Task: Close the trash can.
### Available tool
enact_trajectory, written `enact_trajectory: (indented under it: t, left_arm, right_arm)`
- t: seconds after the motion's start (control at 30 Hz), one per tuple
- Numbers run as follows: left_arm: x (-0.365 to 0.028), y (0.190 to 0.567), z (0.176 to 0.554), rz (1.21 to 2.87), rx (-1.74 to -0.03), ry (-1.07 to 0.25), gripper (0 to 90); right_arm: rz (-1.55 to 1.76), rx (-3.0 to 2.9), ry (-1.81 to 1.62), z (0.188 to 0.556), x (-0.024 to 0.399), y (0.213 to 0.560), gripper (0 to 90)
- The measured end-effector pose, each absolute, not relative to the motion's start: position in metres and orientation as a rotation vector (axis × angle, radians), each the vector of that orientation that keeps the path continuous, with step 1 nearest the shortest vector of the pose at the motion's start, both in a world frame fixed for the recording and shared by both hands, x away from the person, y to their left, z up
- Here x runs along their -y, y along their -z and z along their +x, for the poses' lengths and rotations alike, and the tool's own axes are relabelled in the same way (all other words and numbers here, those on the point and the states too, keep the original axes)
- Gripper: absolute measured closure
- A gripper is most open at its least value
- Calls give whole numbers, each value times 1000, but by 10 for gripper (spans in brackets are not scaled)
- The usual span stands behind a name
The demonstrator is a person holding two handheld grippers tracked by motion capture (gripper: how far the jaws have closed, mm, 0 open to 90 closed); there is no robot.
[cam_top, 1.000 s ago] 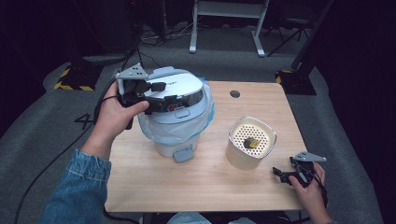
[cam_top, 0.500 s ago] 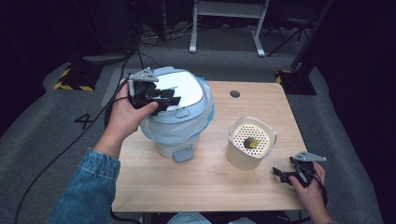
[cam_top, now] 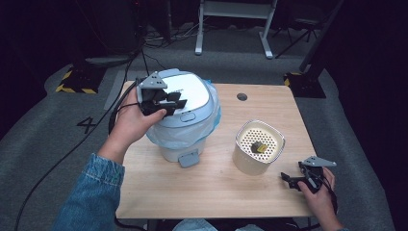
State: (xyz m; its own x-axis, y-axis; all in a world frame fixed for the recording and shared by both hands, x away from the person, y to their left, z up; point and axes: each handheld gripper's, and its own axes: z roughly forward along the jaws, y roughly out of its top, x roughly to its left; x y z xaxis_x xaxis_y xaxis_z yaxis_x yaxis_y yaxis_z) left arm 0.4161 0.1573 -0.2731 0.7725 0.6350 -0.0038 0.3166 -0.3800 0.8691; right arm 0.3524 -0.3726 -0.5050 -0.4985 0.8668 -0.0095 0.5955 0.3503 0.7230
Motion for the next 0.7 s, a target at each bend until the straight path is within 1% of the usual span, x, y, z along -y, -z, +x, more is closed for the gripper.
enact_trajectory:
  t: [0.17, 0.2, 0.23, 0.3, 0.43, 0.47, 0.53, 0.6, 0.63, 0.7]
  left_arm:
    - [-153, 270, 415, 2026, -723, -434, 647]
    - [-152, 269, 415, 2055, -731, -433, 648]
    - [-151, 271, 414, 2059, -713, -449, 659]
    - [-148, 272, 412, 2055, -694, -466, 660]
    - [-145, 275, 411, 2028, -690, -454, 651]
    - [-144, 275, 411, 2026, -684, -453, 620]
    - [-142, 276, 411, 2020, -687, -456, 473]
    - [-140, 275, 411, 2012, -699, -414, 380]
    - [-140, 274, 410, 2011, -696, -401, 359]
    - [-140, 272, 409, 1991, -682, -409, 348]
  right_arm:
    - [1282, -2227, -945, 352, 373, 505, 60]
    - [1282, -2226, -945, 352, 373, 505, 60]
    - [1282, -2227, -945, 352, 373, 505, 59]
    - [1281, -2227, -945, 353, 372, 505, 58]
    - [1282, -2228, -945, 353, 372, 505, 57]
    - [1282, -2228, -945, 353, 372, 505, 57]
    - [1282, -2228, -945, 353, 372, 505, 57]
    - [1281, -2230, -945, 353, 372, 505, 56]
    - [1280, -2230, -945, 353, 372, 505, 55]
    - [1279, -2231, -946, 353, 372, 505, 55]
